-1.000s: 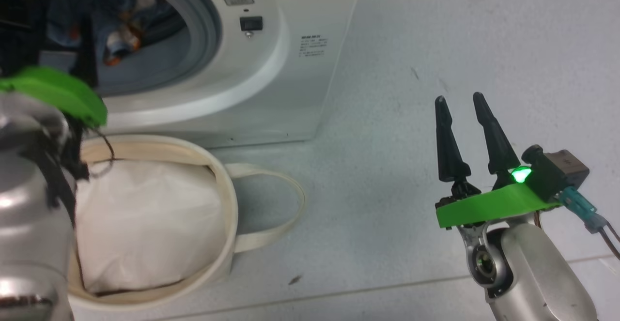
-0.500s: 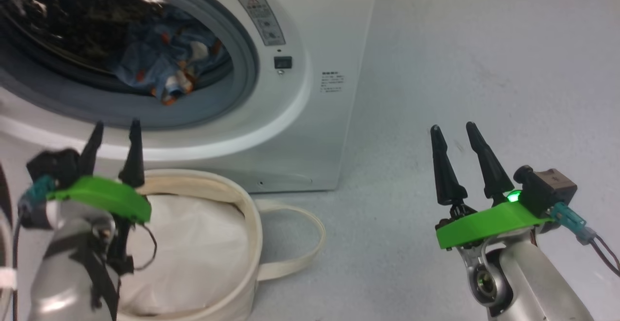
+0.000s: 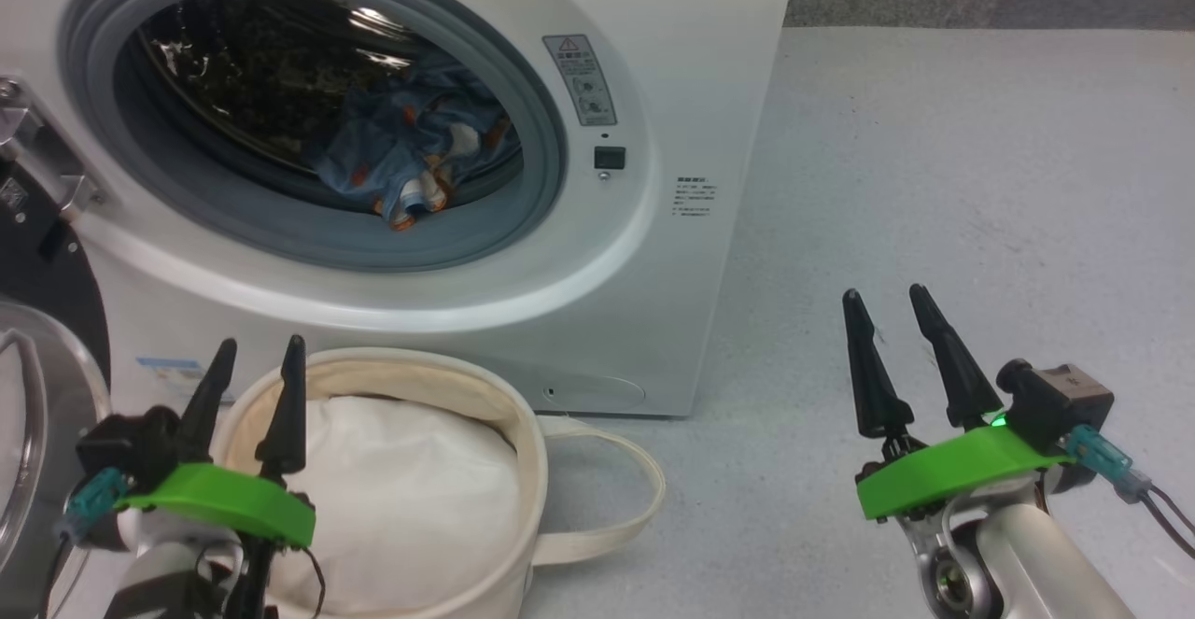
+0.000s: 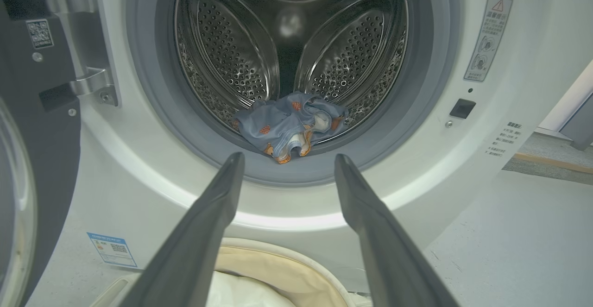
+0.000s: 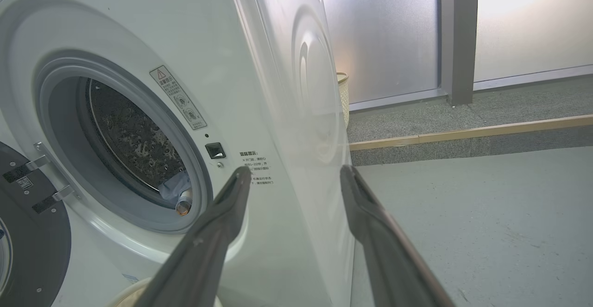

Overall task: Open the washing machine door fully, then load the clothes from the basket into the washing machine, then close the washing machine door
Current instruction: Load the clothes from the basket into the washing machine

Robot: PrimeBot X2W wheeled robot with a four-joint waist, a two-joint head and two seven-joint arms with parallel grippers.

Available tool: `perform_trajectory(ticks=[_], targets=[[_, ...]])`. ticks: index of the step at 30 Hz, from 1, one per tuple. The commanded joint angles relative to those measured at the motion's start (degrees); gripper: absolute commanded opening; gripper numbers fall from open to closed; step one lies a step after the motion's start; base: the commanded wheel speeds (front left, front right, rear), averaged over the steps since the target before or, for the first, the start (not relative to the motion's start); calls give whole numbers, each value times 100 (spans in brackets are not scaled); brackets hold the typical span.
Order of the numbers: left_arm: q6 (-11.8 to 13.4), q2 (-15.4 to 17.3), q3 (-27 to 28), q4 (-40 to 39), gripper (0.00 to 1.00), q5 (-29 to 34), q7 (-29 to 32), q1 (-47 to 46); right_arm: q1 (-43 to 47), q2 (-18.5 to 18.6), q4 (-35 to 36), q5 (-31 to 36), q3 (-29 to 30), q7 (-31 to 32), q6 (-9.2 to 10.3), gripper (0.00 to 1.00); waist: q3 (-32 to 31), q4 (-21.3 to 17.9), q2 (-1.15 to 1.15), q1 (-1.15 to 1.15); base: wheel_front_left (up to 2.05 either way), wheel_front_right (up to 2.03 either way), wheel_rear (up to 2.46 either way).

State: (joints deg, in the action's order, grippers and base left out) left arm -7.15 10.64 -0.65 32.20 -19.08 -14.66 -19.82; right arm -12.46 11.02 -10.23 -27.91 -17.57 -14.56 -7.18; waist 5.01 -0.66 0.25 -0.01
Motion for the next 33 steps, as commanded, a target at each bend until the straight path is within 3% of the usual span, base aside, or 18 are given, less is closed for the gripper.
perform_trajectory(ticks=[1,10,33], targets=[[-33,139,237,-235,100,-77,-33,-90,25,56,159,-35,-110,-44,-31,100,-30,44,0,1,0,0,0],[-34,88,310,-474,100,-112,-33,162,97,227,178,-88,-101,-44,-31,100,-116,153,0,1,0,0,0],[-34,152,295,-584,100,-210,-34,87,31,142,203,-10,49,-44,-31,100,44,42,0,1,0,0,0]])
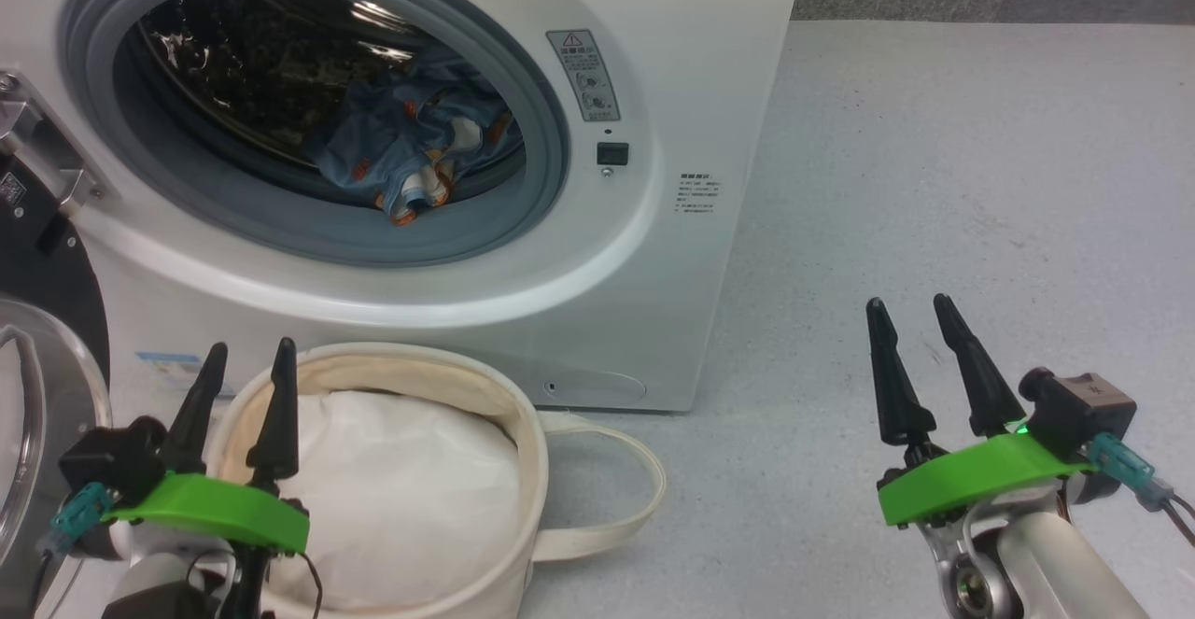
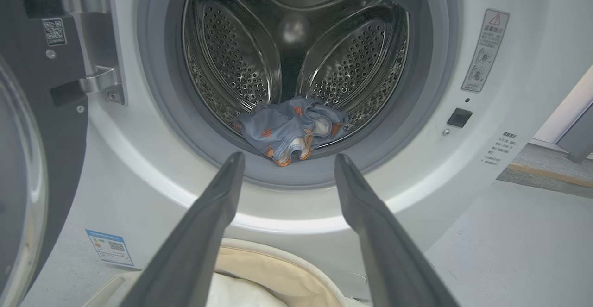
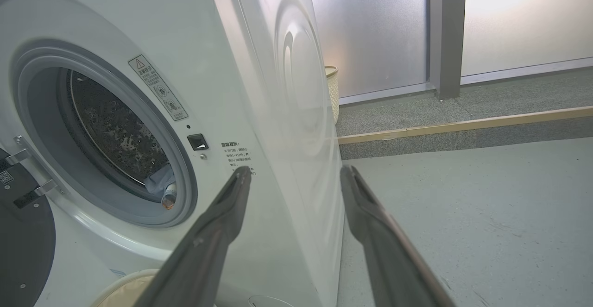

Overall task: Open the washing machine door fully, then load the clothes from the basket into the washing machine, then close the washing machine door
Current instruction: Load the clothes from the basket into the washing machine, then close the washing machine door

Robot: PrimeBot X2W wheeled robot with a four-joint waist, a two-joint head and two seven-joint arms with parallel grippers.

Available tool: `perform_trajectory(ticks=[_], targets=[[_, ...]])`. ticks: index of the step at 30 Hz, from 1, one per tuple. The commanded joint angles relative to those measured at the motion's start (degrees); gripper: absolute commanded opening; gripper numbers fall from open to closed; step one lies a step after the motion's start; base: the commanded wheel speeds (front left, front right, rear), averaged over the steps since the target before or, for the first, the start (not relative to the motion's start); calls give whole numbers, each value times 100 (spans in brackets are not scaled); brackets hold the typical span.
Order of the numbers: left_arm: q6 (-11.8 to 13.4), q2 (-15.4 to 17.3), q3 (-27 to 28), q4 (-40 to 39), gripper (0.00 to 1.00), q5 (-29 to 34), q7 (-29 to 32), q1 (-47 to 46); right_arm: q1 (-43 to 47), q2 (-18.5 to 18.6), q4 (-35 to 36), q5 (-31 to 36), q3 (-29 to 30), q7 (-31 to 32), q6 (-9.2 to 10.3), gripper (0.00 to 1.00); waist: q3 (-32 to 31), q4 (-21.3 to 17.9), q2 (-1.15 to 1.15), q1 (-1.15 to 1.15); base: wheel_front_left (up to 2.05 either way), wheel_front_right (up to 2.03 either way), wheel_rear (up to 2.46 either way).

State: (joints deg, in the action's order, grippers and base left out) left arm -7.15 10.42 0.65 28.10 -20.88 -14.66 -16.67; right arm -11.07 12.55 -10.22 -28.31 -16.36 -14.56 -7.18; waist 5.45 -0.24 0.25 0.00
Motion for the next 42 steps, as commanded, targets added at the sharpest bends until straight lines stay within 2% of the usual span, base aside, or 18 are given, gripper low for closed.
perform_trajectory(ticks=[1,14,32,42], targets=[[-34,180,133,-157,100,-66,-34,-225,-109,-12,204,29,-75,-44,-31,100,2,2,0,0,0,0,0],[-34,275,-8,-78,100,-221,-34,-242,-119,5,179,9,-103,-44,-31,100,22,90,0,0,-31,29,2],[-34,259,32,-176,100,-169,-34,-261,-137,-7,178,12,-115,-44,-31,100,57,145,0,0,-173,190,-17],[-34,189,10,-301,100,-122,-34,-172,-122,-3,176,-16,-153,-44,-31,100,1,207,0,0,-95,95,0]])
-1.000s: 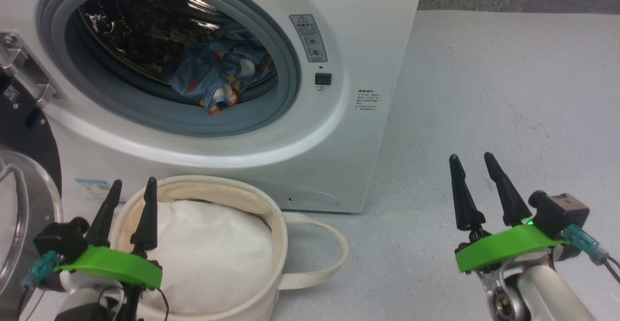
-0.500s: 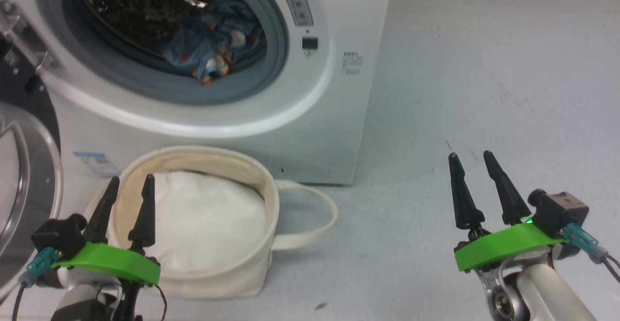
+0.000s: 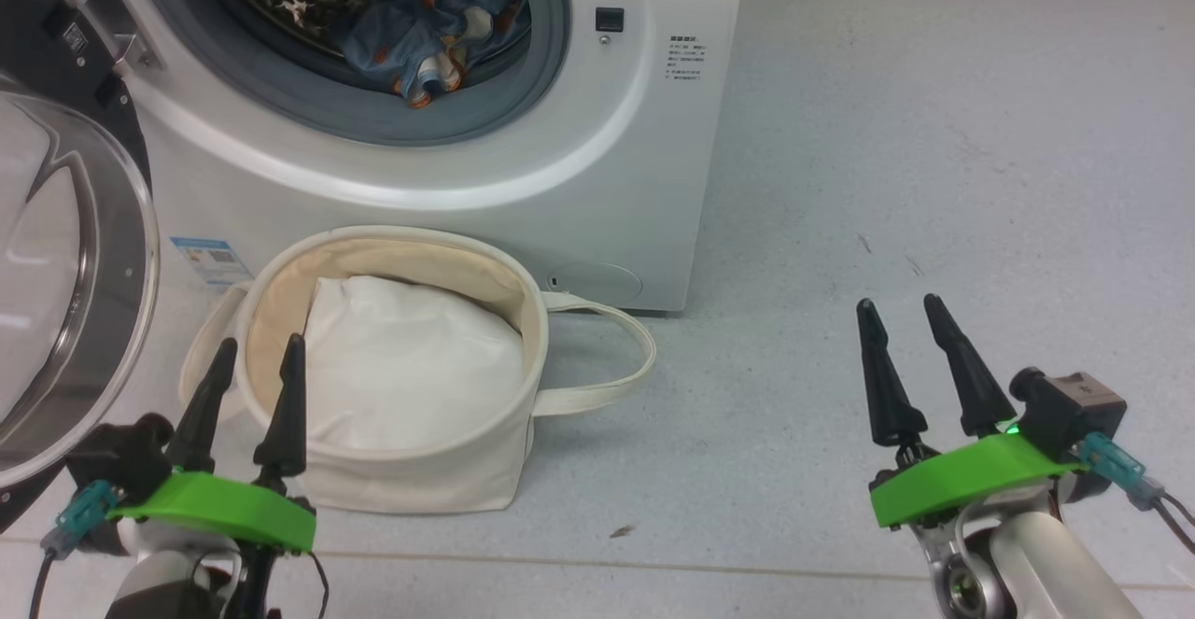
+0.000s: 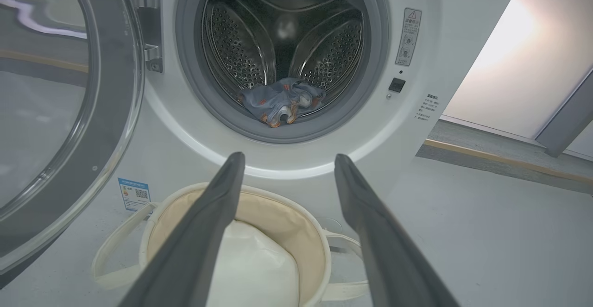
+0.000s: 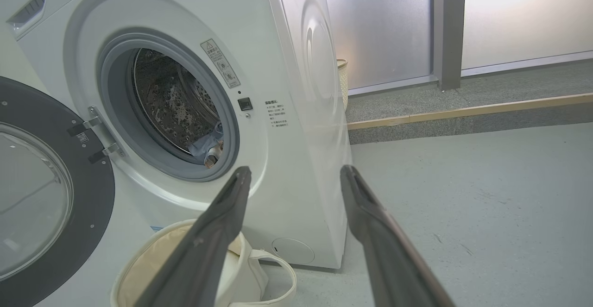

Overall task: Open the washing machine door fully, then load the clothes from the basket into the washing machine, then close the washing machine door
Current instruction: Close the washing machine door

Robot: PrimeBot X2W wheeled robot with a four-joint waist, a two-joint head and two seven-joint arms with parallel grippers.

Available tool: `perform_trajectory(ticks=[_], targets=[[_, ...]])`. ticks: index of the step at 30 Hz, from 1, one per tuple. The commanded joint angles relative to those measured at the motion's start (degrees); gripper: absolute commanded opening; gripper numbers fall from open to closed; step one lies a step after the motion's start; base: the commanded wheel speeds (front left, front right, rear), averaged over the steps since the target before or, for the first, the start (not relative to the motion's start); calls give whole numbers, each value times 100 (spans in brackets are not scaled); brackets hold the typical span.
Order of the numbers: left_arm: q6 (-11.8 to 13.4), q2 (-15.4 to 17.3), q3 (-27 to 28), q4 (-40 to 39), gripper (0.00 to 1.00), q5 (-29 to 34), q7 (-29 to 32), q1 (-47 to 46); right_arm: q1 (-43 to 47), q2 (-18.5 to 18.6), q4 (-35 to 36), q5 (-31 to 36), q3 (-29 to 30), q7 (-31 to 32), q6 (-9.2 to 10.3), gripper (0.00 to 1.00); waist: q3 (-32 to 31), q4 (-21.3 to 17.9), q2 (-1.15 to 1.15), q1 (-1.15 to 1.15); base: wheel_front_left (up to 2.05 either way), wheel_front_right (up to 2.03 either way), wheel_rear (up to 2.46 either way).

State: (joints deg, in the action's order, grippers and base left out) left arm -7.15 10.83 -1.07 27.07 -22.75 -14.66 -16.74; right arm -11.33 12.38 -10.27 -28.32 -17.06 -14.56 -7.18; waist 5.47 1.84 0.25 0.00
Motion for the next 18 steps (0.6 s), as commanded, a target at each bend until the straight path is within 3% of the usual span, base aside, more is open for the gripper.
perform_trajectory(ticks=[1,18], targets=[[-34,146,183,-198,100,67,-34,-157,-94,14,177,-20,-93,-44,-31,100,-7,4,0,0,-28,28,0],[-34,118,109,-107,100,78,-34,-46,-34,33,106,-99,-174,-44,-31,100,-153,422,0,0,-1,1,0]])
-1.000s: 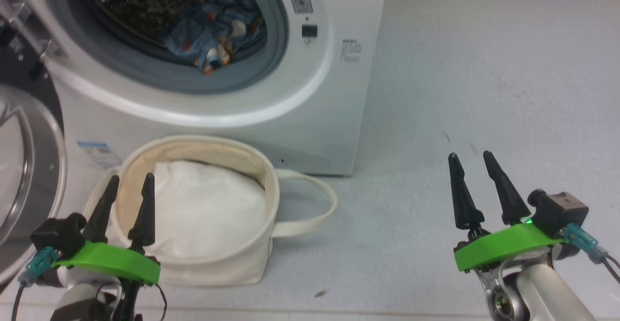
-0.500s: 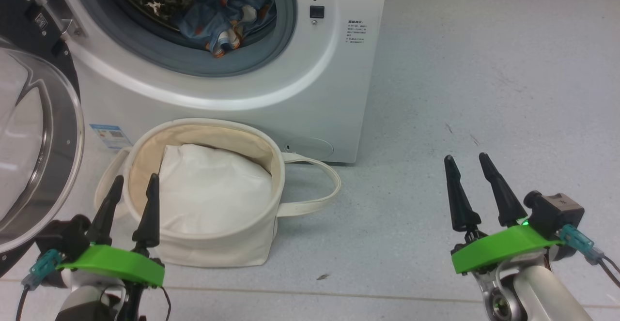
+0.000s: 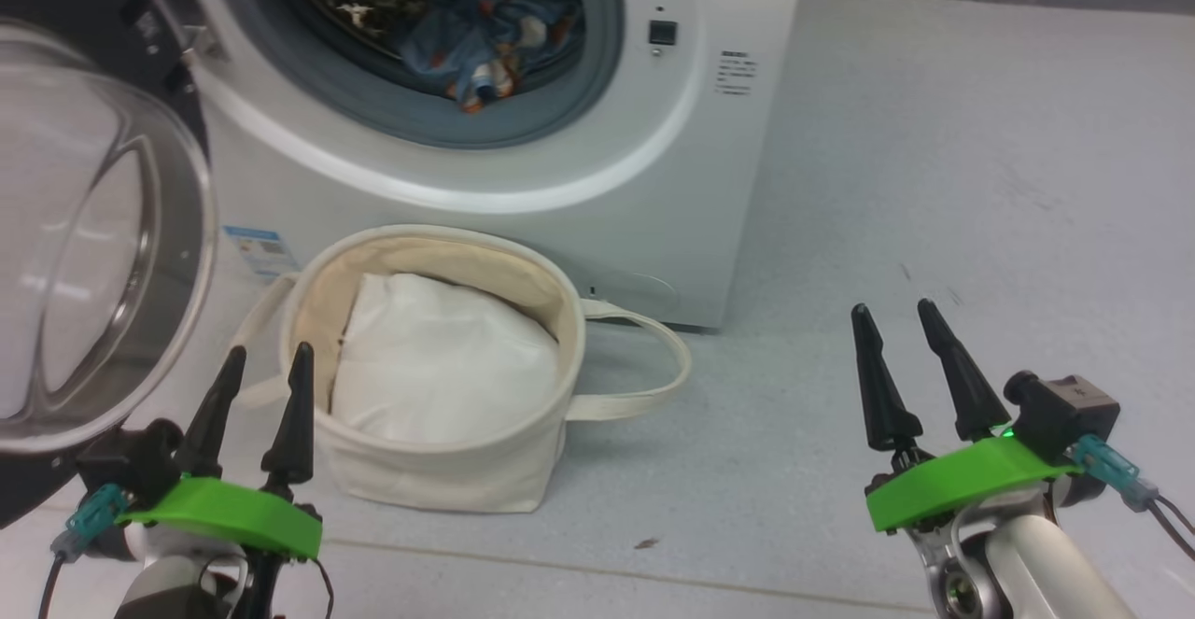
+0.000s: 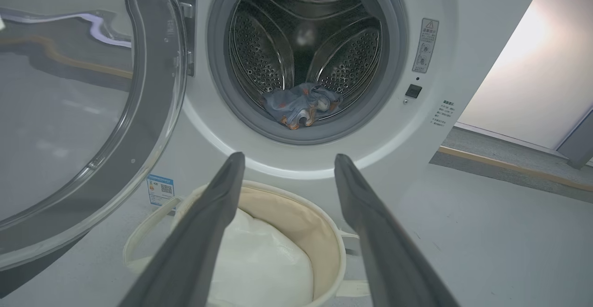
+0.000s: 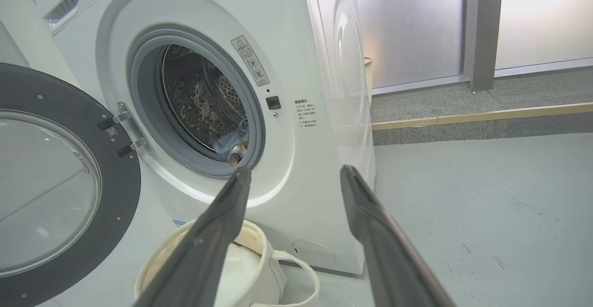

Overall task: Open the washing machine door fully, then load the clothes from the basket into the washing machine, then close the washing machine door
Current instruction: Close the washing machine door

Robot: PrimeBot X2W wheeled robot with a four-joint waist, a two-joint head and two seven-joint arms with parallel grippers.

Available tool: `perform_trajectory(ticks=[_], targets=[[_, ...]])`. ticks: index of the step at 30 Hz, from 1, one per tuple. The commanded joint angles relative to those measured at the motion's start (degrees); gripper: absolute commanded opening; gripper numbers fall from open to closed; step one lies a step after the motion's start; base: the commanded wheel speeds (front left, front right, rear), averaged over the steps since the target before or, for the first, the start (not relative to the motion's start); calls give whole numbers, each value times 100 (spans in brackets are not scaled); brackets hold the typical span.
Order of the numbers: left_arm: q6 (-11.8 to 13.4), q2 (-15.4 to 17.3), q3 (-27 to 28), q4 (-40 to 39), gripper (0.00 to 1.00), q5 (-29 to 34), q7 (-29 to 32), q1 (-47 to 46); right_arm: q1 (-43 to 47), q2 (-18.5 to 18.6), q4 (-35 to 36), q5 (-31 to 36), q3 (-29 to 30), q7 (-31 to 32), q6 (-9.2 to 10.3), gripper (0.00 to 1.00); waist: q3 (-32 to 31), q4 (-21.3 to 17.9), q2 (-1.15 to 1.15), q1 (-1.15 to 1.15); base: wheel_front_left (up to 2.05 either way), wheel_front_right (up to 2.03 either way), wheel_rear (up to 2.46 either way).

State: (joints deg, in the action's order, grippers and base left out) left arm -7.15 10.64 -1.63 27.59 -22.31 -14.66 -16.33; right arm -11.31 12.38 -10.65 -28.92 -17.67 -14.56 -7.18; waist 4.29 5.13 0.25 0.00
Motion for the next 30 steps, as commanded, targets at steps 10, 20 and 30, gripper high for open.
perform_trajectory(ticks=[10,20,30], targets=[[-30,56,326,73,100,301,-34,0,-4,31,47,-133,-257,-44,-31,100,-227,837,0,0,0,0,0],[-32,34,413,97,100,320,-34,94,40,36,-1,-207,-306,-44,-31,100,-400,1578,0,0,0,0,0],[-33,34,378,247,100,24,-34,94,87,25,-9,-258,-312,-44,-31,100,-521,2130,0,0,0,0,0]])
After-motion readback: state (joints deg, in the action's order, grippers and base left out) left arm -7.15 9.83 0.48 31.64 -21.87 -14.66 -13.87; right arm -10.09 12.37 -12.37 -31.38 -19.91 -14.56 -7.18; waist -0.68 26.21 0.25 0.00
